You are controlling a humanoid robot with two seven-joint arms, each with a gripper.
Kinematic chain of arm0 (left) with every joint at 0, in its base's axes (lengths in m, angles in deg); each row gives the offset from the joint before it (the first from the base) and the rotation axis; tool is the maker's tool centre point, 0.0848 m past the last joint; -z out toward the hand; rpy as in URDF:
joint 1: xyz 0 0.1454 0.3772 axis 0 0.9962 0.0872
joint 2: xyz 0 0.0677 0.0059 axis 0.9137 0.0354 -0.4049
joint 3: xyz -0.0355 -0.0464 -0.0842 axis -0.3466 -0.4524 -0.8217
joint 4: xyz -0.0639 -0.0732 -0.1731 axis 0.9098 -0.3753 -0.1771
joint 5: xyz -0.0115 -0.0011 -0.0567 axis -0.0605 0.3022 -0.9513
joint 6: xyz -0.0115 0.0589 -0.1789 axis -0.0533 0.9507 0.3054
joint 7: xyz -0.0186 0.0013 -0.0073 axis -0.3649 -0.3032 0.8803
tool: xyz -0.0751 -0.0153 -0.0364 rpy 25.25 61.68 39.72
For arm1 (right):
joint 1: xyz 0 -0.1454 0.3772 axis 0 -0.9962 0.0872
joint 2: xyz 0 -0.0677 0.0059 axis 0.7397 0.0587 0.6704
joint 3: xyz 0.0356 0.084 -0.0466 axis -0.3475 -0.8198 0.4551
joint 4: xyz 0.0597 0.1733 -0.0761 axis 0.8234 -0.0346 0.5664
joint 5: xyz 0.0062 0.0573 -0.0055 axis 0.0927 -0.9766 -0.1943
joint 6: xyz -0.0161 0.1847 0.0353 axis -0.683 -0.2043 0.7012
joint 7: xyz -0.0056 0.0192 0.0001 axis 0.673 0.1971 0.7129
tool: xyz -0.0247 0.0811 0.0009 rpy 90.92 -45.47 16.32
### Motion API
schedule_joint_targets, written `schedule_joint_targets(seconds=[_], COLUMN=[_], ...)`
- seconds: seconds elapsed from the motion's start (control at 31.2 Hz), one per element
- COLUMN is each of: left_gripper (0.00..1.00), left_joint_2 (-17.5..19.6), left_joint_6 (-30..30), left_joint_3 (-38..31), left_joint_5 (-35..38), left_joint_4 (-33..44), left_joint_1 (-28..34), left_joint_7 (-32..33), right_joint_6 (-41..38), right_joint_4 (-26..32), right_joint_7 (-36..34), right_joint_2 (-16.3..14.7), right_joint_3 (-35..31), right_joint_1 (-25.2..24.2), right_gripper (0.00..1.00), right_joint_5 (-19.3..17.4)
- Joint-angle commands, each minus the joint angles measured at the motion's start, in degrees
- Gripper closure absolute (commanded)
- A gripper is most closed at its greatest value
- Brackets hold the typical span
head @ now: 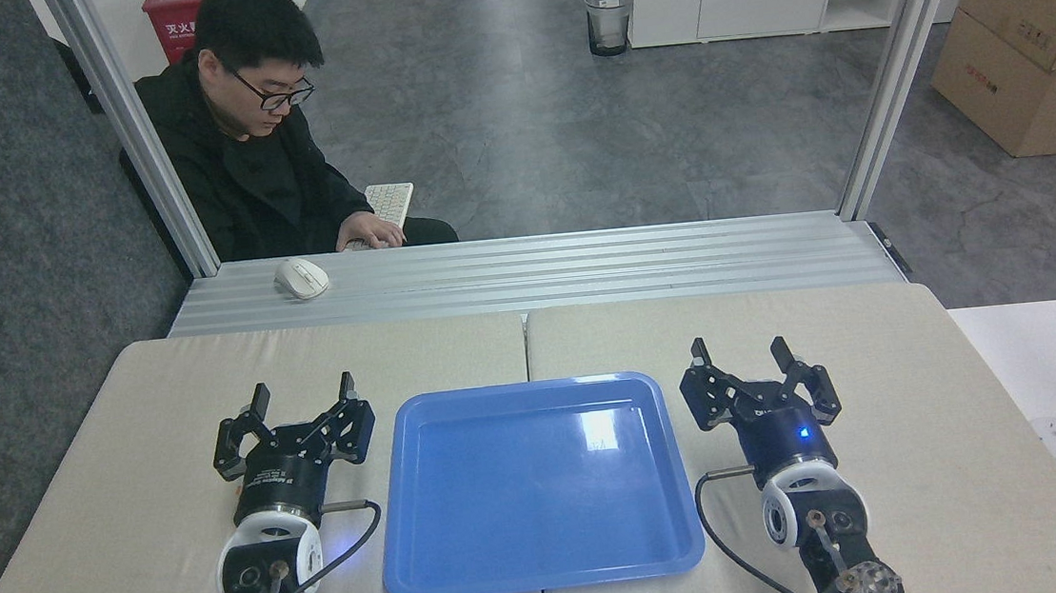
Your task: Pick up switch part and place in tray
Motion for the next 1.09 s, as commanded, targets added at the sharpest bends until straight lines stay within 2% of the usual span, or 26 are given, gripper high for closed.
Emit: schedule_joint_targets(seconds=[0.0, 0.58, 1.06], left_gripper=[0.01, 0.01, 0.01], left_joint_2=[0.02, 0.02, 1.51], left_joint_6=[0.02, 0.02, 1.08], left_joint_3=[0.07, 0.07, -0.46], left_joint_5=[0.0, -0.18, -0.18], left_joint_4=[-0.01, -0.45, -8.45], left_joint_1=[0.0, 0.18, 0.88], left_joint_7=[-0.04, -0.13, -5.05], right_joint_6=[0.06, 0.15, 0.15], right_joint_4=[0.0, 0.0, 0.0], right_joint_7=[-0.06, -0.06, -0.06], right_joint_2=[0.04, -0.05, -0.05], right_joint_3=[-0.18, -0.09, -0.09], right_joint_1=[-0.07, -0.07, -0.07], right_gripper=[0.0, 0.0, 0.0], right_joint_5=[-0.07, 0.02, -0.07])
